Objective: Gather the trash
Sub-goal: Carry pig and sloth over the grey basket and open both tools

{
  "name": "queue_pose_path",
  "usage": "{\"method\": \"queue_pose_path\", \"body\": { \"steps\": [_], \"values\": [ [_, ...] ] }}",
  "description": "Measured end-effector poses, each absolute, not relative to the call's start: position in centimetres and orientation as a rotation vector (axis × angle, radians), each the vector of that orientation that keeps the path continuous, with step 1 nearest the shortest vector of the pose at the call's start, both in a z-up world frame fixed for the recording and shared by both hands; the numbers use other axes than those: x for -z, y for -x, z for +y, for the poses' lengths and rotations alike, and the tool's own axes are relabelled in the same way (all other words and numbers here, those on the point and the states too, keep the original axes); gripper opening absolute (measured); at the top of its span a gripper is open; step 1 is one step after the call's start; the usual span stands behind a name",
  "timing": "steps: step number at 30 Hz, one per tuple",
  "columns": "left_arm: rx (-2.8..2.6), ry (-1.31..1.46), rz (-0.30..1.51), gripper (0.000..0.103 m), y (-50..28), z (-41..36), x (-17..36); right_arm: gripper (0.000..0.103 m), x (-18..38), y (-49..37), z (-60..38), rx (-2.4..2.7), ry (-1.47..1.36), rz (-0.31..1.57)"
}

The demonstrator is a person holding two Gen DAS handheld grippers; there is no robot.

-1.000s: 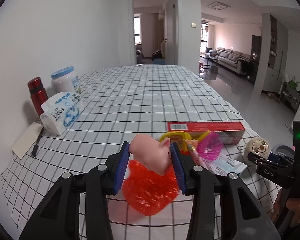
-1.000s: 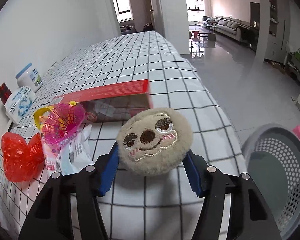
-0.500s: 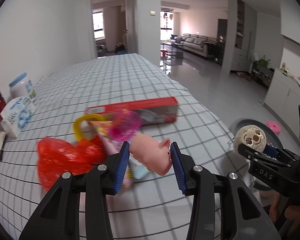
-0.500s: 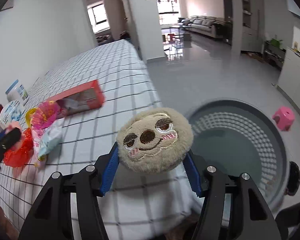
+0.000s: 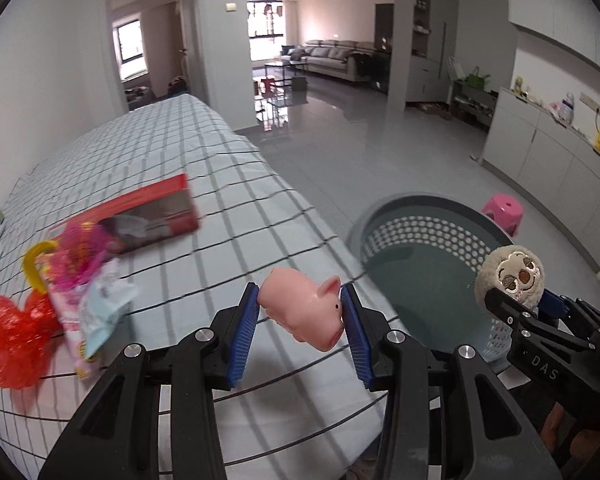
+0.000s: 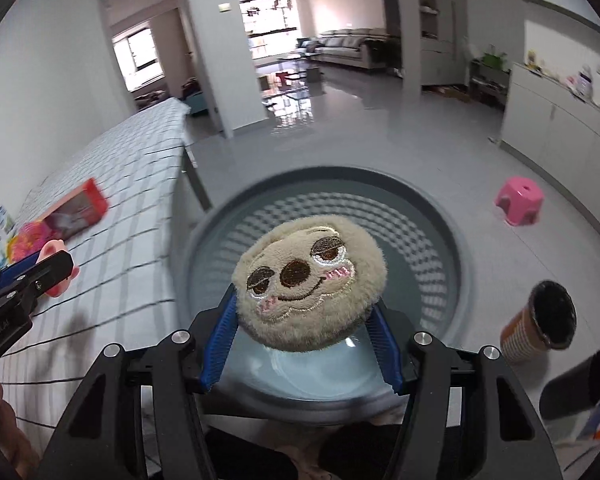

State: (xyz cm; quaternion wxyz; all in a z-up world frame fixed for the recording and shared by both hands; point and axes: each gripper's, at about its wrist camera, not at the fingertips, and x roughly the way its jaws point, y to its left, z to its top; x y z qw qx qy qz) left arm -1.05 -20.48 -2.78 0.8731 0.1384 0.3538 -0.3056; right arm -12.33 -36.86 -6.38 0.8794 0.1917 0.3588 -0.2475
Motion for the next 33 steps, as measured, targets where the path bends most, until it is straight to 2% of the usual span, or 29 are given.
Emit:
{"method": "queue_pose_path", "body": {
  "steps": [18, 33],
  "values": [
    [0.738, -0.393, 0.823, 0.042, 0.9, -31.6, 5.6, 0.059, 7.6, 13.1, -43.6, 0.485, -0.463, 0.786],
    [0.725, -0.393, 0.905, 0.042, -1.5, -32.7, 7.7, 0.059, 9.6, 11.0, -45.0, 0.455, -0.509, 0.821]
  ]
}}
